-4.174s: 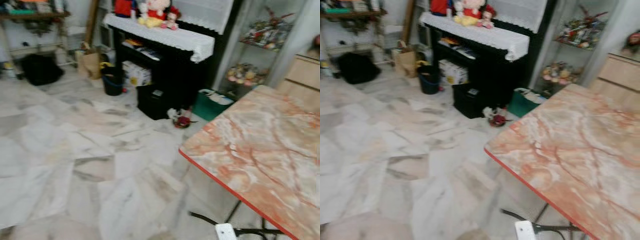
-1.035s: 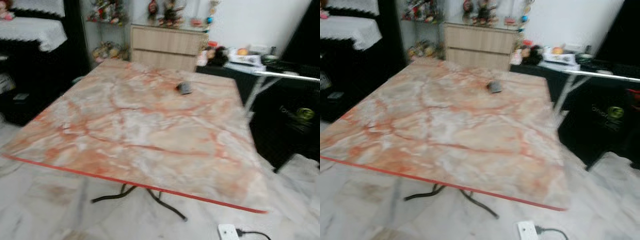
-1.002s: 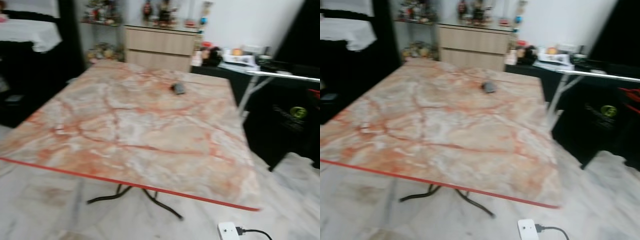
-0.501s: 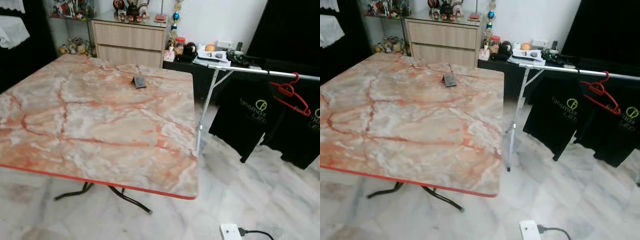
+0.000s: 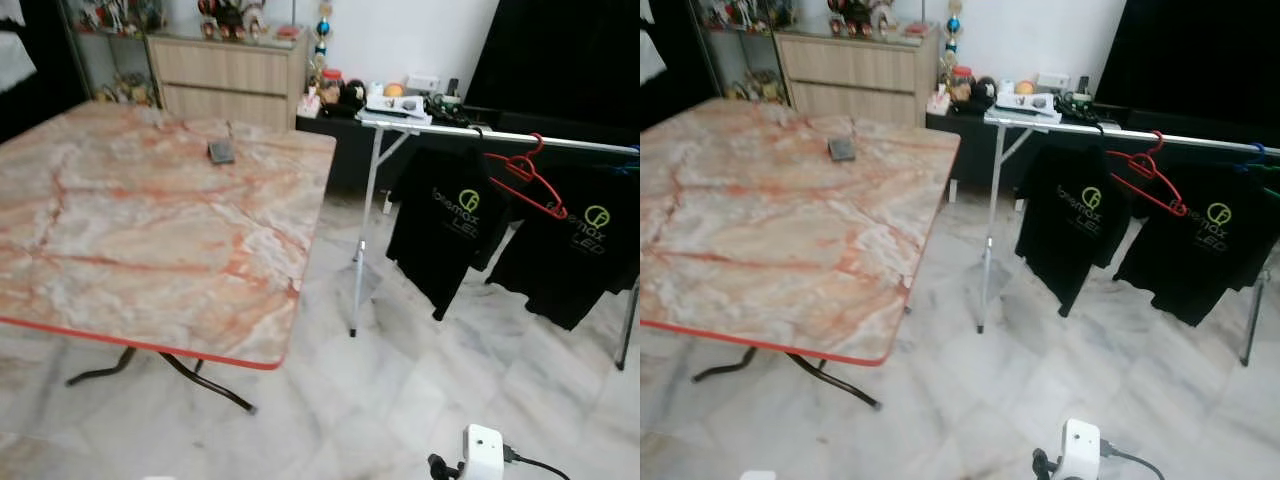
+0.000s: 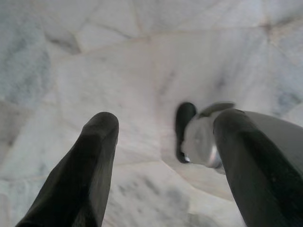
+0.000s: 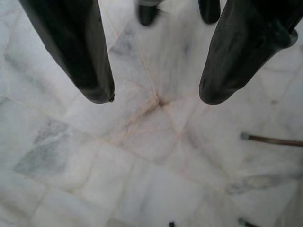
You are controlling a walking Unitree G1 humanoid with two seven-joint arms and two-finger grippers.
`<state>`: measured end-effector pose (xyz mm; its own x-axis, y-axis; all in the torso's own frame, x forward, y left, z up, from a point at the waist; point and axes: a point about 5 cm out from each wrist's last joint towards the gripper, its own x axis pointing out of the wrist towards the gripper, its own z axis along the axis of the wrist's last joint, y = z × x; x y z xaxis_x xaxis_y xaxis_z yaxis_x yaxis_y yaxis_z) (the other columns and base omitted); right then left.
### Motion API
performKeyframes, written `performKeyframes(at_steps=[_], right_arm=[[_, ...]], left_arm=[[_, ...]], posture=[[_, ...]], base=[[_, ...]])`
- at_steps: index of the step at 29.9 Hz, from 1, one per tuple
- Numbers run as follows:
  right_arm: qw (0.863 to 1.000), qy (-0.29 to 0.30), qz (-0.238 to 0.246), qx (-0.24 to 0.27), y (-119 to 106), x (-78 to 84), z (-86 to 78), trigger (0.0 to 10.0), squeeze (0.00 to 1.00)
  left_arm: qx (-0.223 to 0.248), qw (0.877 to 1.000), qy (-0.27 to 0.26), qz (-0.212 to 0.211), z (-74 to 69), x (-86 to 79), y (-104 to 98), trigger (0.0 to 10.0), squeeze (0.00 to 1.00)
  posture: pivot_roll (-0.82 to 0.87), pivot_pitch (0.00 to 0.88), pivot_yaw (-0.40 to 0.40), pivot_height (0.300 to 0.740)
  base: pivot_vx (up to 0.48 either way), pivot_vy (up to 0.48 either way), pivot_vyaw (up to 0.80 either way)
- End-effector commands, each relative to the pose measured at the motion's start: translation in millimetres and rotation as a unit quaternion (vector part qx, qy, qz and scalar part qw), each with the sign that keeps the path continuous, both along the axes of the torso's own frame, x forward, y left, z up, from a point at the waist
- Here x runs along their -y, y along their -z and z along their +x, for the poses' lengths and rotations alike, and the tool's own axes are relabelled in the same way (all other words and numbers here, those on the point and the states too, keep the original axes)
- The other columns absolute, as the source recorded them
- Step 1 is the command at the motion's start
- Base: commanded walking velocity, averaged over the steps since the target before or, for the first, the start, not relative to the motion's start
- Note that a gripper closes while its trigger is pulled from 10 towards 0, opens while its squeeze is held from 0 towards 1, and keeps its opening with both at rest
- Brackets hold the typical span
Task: Hang hanger
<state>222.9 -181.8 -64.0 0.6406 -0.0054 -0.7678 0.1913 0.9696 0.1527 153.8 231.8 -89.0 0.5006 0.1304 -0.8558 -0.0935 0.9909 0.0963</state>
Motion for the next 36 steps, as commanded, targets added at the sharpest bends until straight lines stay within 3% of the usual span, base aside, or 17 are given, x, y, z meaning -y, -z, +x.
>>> performKeyframes(at_steps=[1,16,36], right_arm=[[1.0,0.008,-0.008,0.001,-1.0,8.0,-0.1,10.0,0.0],[1.0,0.012,-0.002,0.002,-0.2,7.0,-1.2,10.0,0.0],[1.0,0.012,-0.003,0.003,-1.3,8.8,0.2,10.0,0.0]], left_arm=[[-0.003,1.0,0.012,-0.003,0.2,6.3,1.5,10.0,0.0],[-0.009,1.0,0.022,0.002,-4.8,3.9,2.7,10.0,0.0],[0.005,1.0,-0.003,-0.011,-1.7,1.7,0.8,10.0,0.0]], posture=[[0.17,0.0,-0.033,0.74],[0.18,0.0,-0.031,0.74],[0.18,0.005,-0.041,0.74]], base=[[0.0,-0.48,0.0],[0.0,-0.451,0.0],[0.0,0.0,0.0]])
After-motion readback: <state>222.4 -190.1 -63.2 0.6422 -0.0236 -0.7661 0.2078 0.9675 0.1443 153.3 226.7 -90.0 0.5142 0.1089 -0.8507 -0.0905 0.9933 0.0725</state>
